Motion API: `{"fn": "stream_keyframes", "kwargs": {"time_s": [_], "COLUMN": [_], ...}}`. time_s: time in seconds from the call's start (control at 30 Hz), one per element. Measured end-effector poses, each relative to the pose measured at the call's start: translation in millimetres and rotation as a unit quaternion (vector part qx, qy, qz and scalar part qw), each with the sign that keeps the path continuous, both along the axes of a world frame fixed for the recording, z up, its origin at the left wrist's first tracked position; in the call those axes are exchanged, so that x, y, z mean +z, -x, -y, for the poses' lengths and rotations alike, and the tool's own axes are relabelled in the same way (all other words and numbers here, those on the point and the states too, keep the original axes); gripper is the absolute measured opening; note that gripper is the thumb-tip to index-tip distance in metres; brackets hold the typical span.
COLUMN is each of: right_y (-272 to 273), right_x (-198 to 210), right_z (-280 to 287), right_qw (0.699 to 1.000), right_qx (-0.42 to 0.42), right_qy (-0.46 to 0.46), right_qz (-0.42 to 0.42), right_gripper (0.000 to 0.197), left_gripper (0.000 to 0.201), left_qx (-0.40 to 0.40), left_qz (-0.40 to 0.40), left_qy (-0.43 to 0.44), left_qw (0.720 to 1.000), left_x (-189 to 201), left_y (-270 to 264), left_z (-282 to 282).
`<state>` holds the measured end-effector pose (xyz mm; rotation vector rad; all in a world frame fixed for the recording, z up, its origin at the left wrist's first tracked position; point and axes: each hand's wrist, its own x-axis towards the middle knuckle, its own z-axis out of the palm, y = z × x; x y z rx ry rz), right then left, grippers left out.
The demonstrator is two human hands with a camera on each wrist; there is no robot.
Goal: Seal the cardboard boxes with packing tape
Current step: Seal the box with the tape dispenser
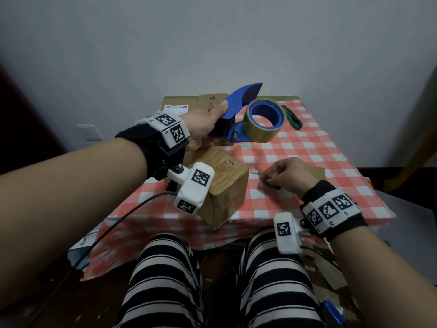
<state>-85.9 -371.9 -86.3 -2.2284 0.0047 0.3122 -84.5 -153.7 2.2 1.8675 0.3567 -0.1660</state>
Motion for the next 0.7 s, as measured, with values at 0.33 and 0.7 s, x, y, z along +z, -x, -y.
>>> {"fn": "stream_keyframes", "kwargs": {"time_s": [0.33,0.7], "right_y": [9.6,34.2], "right_x": [9.4,49.0], "right_z": [-9.7,-39.8], "right_qw": [0.998,0.974], "right_qx": [0.030,0.107], "right_qy": [-0.018,-0.198], "right_qz": [0.043,0.009], "right_gripper": [0.022,0.022], "left_gripper": [0.052,0.067], "left_qx": [0.008,0.012], "left_qz": [0.011,0.019], "left_qy": [0.030,0.045], "left_qw": [0.999,0.999], "left_x": [2.7,3.7], "left_y": [5.2,7.7], "left_z": [2.0,1.5]}}
